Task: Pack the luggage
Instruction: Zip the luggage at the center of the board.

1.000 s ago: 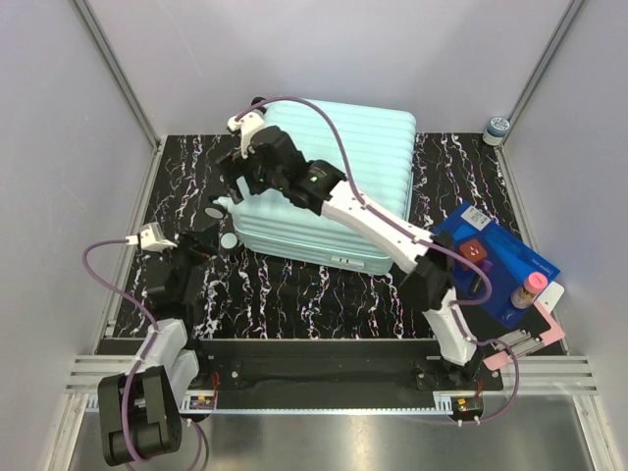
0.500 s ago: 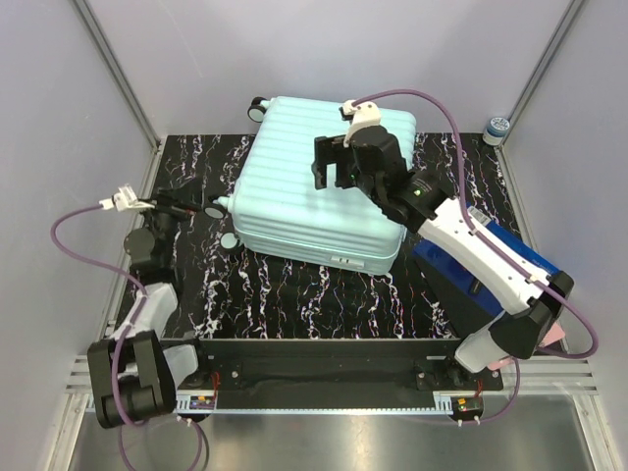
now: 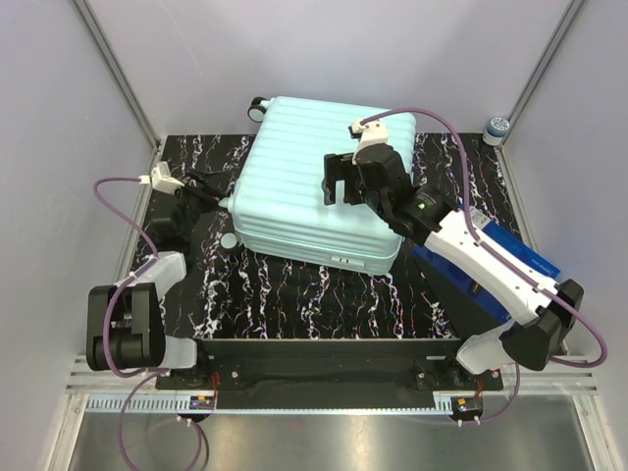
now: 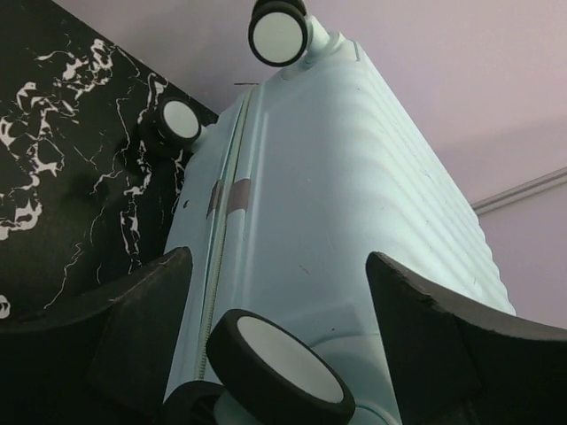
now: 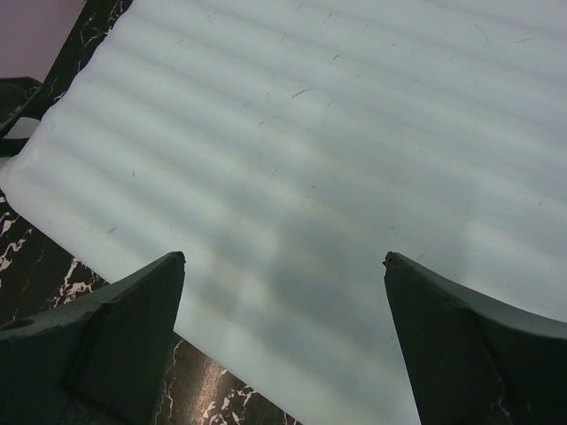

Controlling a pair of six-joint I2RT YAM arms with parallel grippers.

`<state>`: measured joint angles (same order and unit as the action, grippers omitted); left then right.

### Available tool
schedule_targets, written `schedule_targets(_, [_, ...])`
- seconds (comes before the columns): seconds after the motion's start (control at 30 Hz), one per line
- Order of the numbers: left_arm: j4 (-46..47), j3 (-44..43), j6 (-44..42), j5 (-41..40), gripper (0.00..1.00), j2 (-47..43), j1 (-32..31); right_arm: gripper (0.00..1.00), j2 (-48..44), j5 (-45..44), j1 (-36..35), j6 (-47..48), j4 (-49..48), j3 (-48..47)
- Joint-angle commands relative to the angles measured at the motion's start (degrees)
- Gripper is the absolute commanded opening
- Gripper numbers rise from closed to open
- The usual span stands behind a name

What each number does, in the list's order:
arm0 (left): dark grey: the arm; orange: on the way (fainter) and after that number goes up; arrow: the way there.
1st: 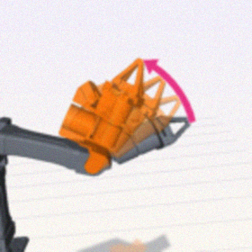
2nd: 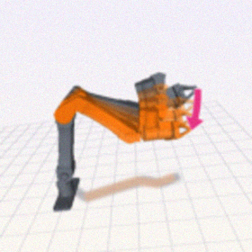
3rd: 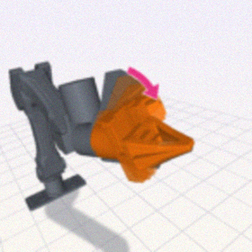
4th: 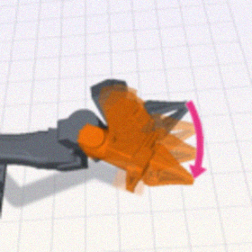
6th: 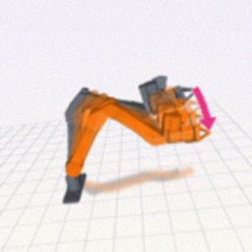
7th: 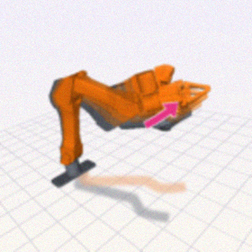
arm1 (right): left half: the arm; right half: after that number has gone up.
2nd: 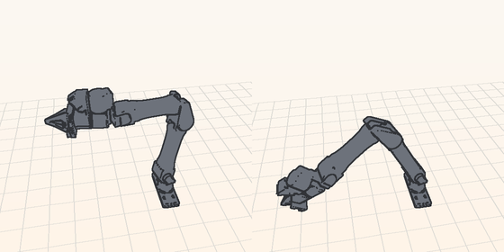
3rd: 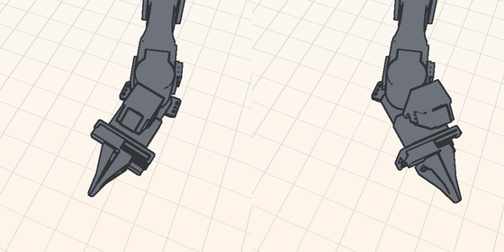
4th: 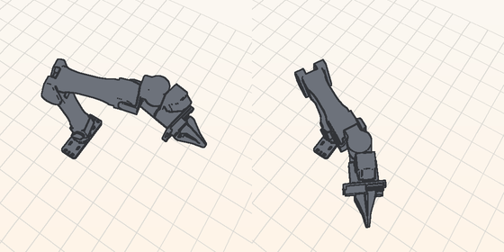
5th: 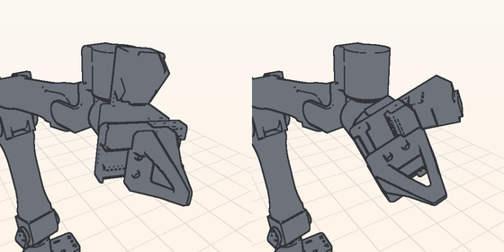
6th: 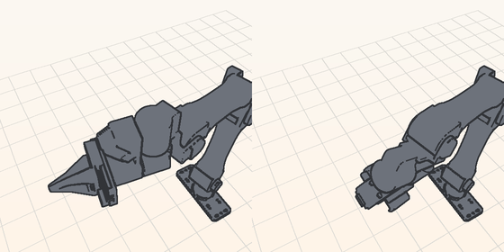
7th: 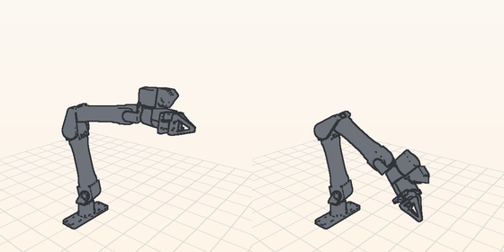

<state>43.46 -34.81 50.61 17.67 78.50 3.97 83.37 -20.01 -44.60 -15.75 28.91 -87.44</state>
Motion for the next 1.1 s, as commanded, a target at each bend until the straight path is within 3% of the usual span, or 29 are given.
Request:
schedule_targets(0.0, [-1.2,1.4,2.5,-0.1,0.77,-2.8,-0.9,1.0,-4.5,-2.5,0.1,-1.2,-2.0,1.6])
schedule_targets(0.1, [-0.4,3.3,4.1,0.1,0.58,-4.1,-2.3,1.0,-5.6,-3.2,0.2,-1.3,-2.2,2.4])
schedule_targets(0.13, [-0.4,3.6,4.1,0.1,0.43,-4.1,-3.3,1.0,-5.9,-3.5,0.1,-1.3,-2.2,2.5])
schedule_targets(0.2, [-0.1,4.2,4.9,0.8,0.32,-4.1,-3.7,1.0,-6.5,-3.8,0.1,-1.5,-2.2,3.1])
schedule_targets(0.23, [0.5,4.6,5.1,0.9,0.21,-4.4,-5.1,1.0,-6.6,-4.1,0.1,-1.4,-2.2,3.2])
schedule_targets(0.33, [0.2,6.3,5.6,0.0,0.1,-6.1,-6.7,1.0,-7.8,-4.7,0.2,-1.4,-2.1,3.9])
schedule_targets(0.8, [-3.4,14.4,4.4,-3.4,0.05,-17.0,-17.8,1.0,-8.5,1.9,0.2,-1.3,-3.0,5.1])
schedule_targets(1.07, [-7.2,18.3,4.2,-7.3,0.06,-23.7,-24.6,1.0,-8.1,13.1,0.0,1.7,-5.6,6.5])
